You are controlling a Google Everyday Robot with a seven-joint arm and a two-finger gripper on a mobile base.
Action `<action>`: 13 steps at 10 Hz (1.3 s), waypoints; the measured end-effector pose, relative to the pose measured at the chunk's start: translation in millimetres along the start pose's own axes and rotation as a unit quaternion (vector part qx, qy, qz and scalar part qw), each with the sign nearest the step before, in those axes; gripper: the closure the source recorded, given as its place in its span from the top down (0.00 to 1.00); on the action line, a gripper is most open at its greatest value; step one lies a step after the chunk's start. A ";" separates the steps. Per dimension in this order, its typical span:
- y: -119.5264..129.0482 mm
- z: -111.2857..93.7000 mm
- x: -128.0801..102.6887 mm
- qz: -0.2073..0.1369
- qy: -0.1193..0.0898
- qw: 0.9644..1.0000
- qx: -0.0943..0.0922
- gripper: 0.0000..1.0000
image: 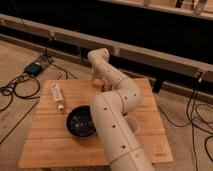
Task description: Push the eraser across the table
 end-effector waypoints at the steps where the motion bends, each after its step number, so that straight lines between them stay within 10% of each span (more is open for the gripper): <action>1: -9.6 0.8 -0.8 0.013 0.002 1.000 0.000 0.65; 13: -118.7 -9.4 -13.8 0.125 0.001 0.992 -0.004 0.65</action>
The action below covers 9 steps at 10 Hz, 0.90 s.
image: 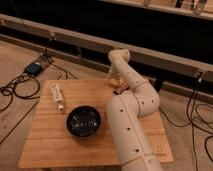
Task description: Push the eraser across the table
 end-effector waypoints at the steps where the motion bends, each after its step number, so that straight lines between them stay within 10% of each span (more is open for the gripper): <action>1: -7.1 -1.2 -1.8 0.006 0.000 1.000 0.001 0.65; 9: -71.8 -11.0 -18.0 0.066 -0.009 0.998 0.007 0.65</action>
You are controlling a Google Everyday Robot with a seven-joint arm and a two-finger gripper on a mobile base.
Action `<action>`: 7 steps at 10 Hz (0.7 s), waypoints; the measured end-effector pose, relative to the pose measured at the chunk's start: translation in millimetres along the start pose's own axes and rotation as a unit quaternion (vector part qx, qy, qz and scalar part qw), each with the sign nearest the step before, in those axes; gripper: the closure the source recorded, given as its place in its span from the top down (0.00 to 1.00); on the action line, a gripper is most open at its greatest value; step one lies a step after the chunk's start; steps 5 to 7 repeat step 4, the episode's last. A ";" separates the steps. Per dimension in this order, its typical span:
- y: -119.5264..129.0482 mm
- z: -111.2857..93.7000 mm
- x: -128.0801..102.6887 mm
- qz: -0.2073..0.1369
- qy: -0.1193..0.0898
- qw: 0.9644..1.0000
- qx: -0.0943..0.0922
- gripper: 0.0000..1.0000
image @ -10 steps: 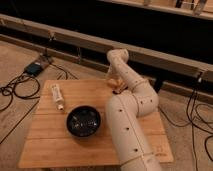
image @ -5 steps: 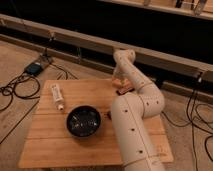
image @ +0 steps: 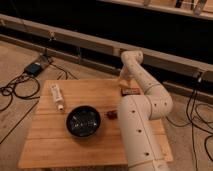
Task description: Push the eraser across the table
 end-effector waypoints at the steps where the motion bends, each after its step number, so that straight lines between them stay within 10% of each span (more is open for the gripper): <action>1: -2.1 -5.8 -7.8 0.003 -0.015 1.000 0.002 0.65; 7: 1.2 -5.2 -7.2 0.001 -0.016 1.000 0.001 0.65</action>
